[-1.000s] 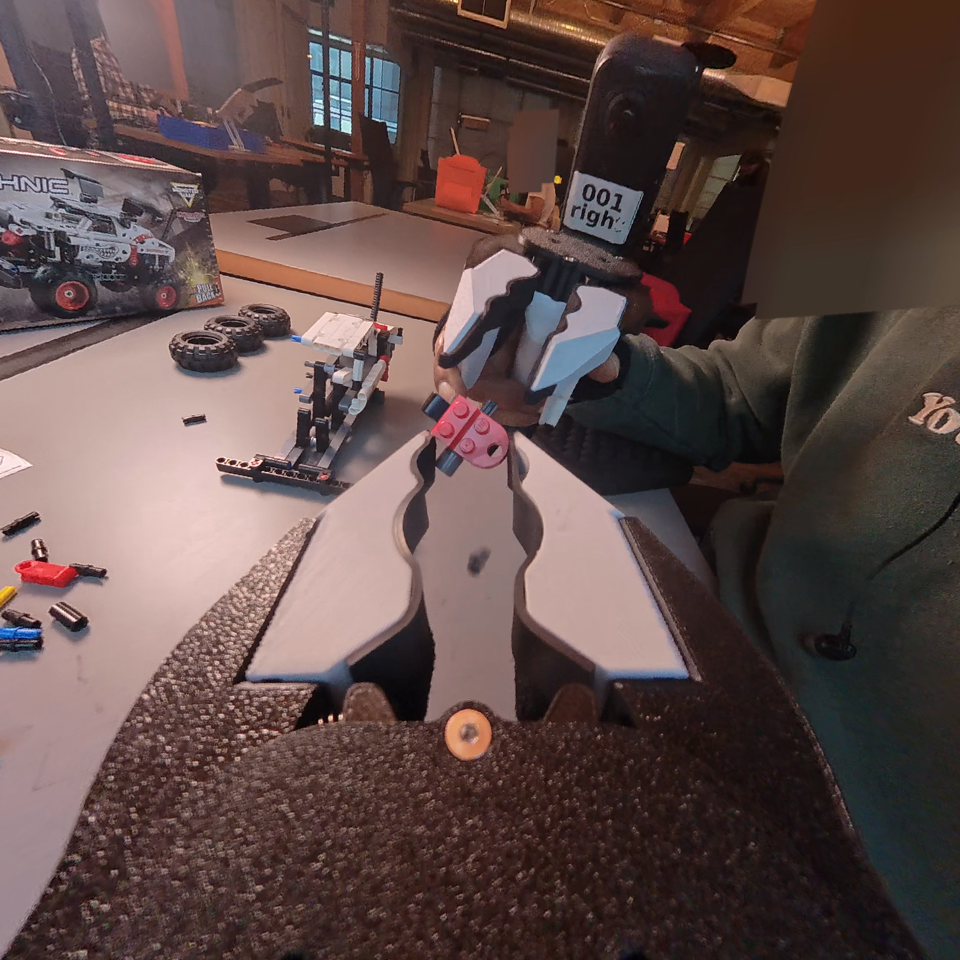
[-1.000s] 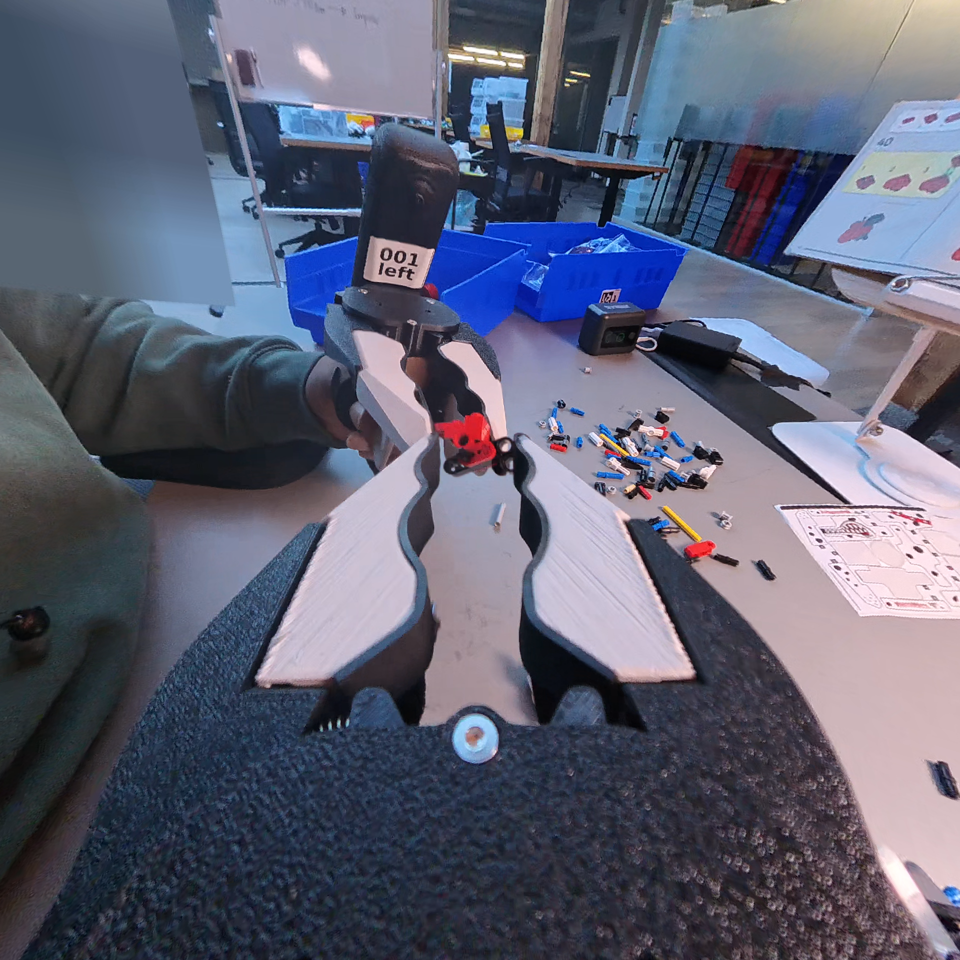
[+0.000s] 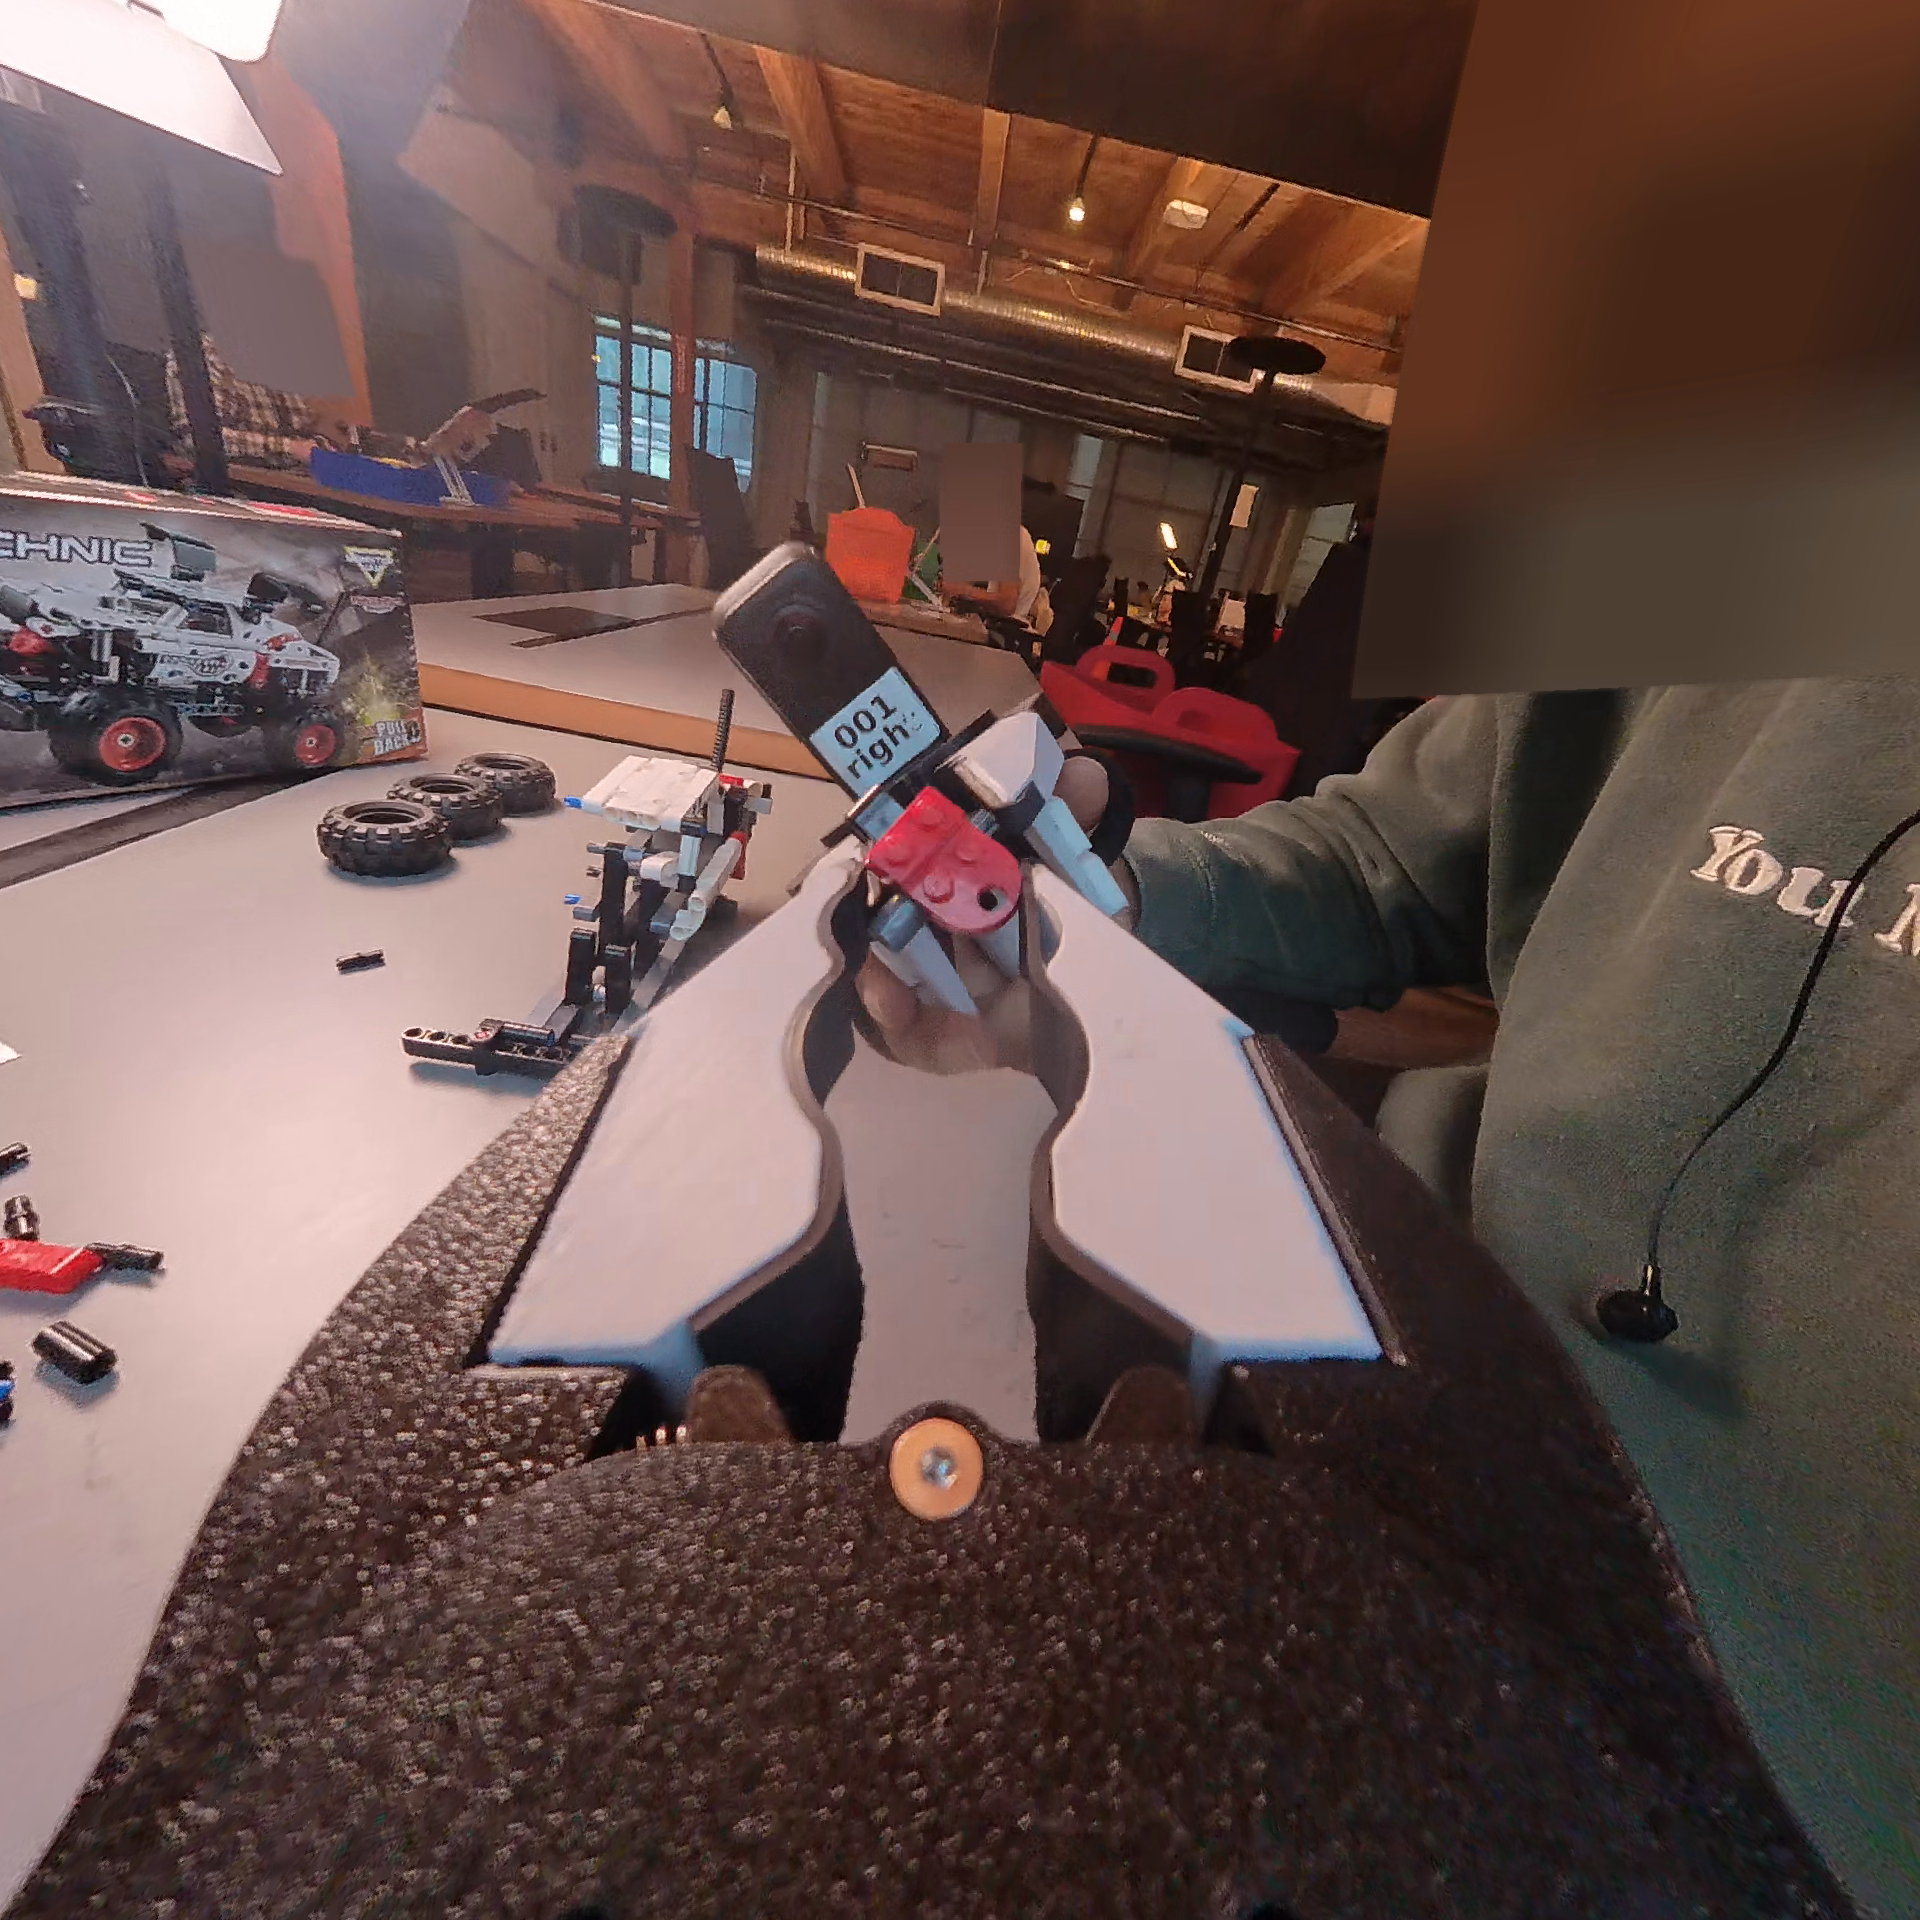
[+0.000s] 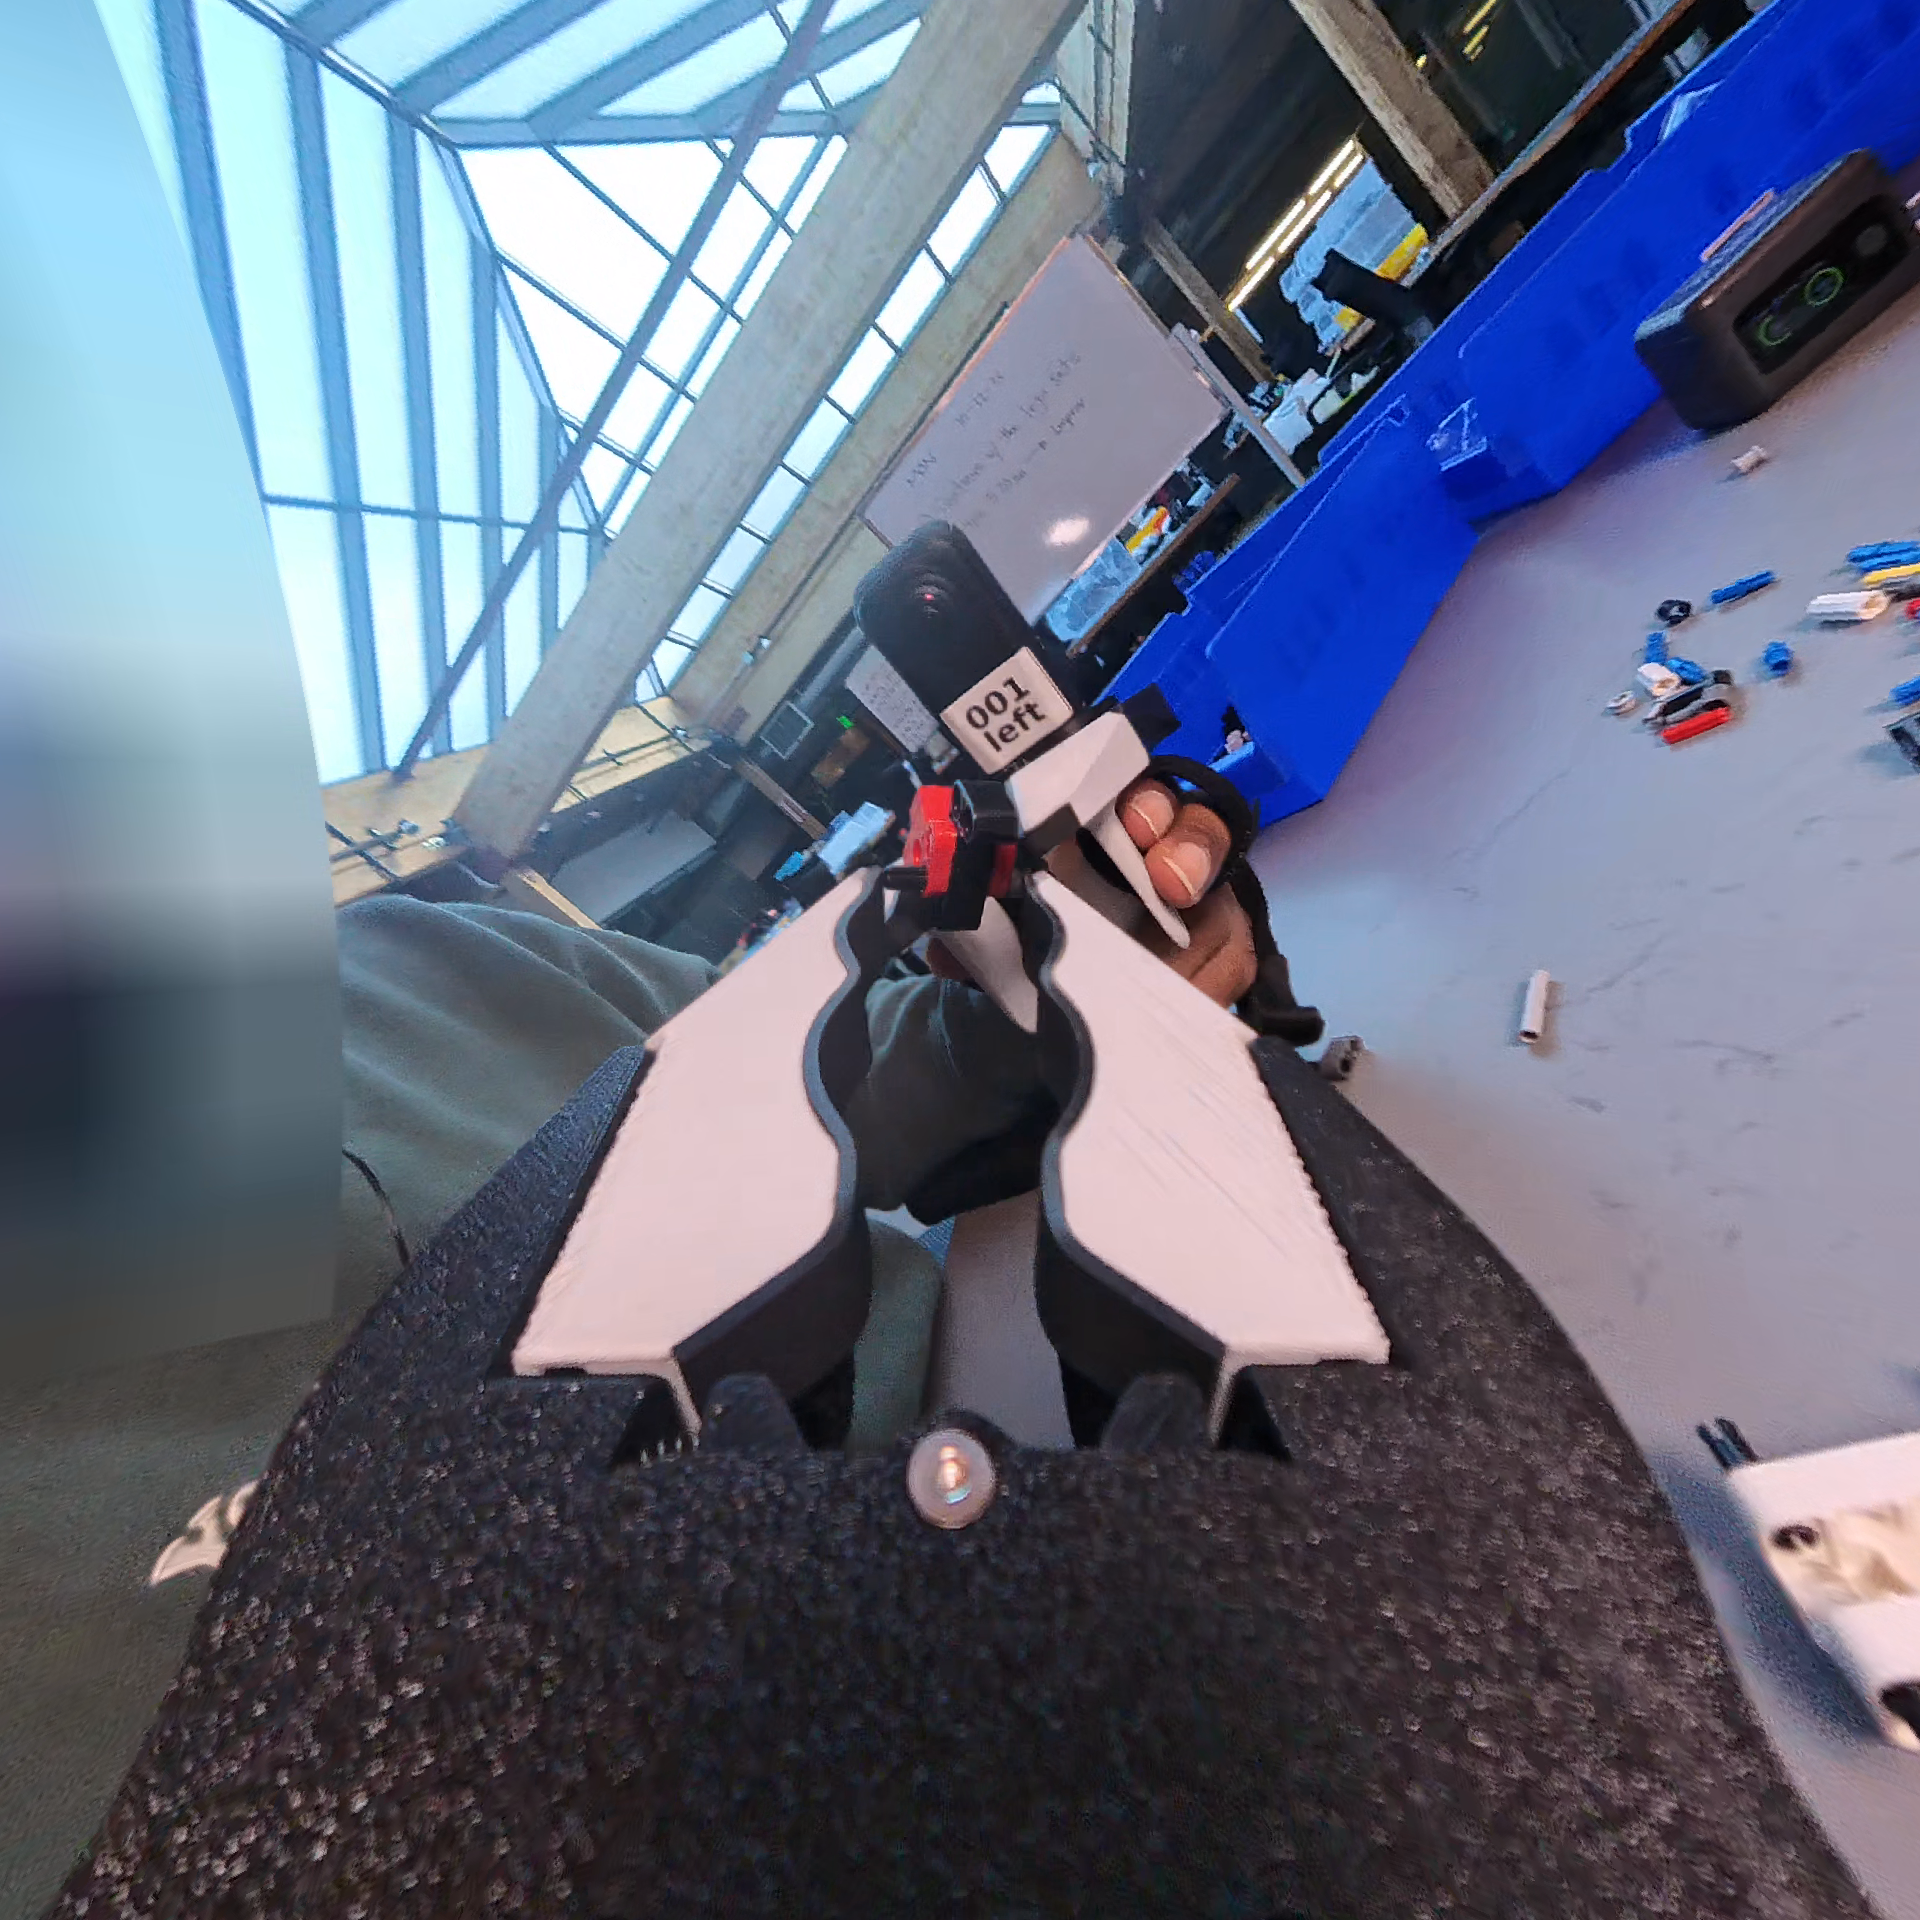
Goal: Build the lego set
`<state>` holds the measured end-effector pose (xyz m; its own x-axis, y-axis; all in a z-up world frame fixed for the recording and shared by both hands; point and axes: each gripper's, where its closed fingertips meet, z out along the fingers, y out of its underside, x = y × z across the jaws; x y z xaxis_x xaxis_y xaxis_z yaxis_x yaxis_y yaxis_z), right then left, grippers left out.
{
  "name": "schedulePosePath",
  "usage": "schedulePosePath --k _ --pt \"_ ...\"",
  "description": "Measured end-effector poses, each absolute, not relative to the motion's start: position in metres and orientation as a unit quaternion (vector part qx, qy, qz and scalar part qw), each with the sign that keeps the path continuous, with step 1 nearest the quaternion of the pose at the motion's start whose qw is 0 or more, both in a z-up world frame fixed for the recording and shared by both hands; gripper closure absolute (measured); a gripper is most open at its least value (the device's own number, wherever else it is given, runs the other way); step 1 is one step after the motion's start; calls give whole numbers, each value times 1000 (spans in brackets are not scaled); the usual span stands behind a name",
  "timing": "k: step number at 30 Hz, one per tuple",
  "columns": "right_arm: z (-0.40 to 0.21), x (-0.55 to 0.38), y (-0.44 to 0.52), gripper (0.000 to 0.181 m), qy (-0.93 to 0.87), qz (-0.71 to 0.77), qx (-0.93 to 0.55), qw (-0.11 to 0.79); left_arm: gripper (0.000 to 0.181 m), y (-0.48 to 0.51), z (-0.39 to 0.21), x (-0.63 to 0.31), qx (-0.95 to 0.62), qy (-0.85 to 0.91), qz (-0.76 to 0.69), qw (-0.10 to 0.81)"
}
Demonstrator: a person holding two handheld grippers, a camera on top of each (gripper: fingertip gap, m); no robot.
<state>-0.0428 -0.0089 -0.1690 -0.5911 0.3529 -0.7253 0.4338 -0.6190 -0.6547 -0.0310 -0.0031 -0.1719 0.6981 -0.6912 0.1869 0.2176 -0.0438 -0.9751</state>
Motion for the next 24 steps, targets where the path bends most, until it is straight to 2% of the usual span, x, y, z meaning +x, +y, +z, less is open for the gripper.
schedulePosePath --k 6,11,14,19,21,24 --pt "-167 -40 -8 158 407 -797 443 61 153 -4 -163 -33 -614 169 -352 686" --pt "-165 -43 -14 157 409 -798 438 55 153 -6 -155 -36 -598 164 -350 702" --pt "-160 -43 -15 164 393 -809 432 68 153 -7 -153 -38 -593 160 -347 709" --pt "-155 -38 -18 156 371 -824 411 117 153 -10 -153 -30 -587 181 -351 707" --pt "-157 -38 -21 155 384 -818 415 108 153 -11 -152 -26 -584 186 -353 707" --pt "-155 -37 -22 168 382 -822 411 99 153 -11 -152 -25 -585 188 -348 709"
